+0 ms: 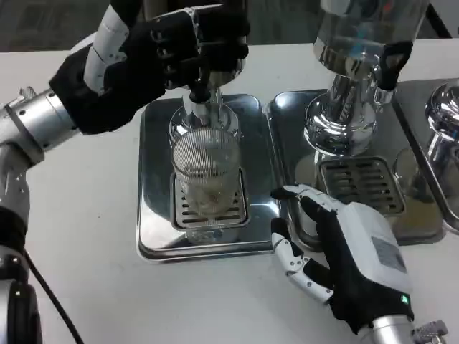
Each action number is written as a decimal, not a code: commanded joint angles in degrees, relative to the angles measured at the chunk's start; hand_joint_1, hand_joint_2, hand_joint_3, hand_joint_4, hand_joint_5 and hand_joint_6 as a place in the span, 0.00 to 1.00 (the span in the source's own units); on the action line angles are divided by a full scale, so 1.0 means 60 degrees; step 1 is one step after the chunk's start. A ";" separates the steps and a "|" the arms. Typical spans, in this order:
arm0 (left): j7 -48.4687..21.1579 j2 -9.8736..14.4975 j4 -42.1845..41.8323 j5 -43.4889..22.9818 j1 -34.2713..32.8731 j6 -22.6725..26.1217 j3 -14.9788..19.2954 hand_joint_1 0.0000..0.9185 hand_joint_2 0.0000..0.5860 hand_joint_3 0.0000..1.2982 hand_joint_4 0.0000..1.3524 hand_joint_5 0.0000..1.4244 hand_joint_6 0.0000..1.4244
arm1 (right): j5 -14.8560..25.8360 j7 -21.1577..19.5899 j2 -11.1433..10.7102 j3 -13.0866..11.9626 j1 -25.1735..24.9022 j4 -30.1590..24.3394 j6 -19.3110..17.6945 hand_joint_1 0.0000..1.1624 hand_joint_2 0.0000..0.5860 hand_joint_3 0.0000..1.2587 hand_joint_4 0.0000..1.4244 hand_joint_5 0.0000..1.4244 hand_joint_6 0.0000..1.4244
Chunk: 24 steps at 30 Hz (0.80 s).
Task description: Grasp the cup under the faucet to collect the drink, then remove the cup.
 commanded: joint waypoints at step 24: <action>-0.0087 0.0130 0.0094 0.0436 0.0583 -0.1312 -0.0485 0.00 0.09 0.22 0.14 0.15 0.12 | 0.0306 0.0046 -0.0040 -0.0030 -0.0085 -0.0023 0.0130 0.30 0.79 0.26 0.15 0.15 0.12</action>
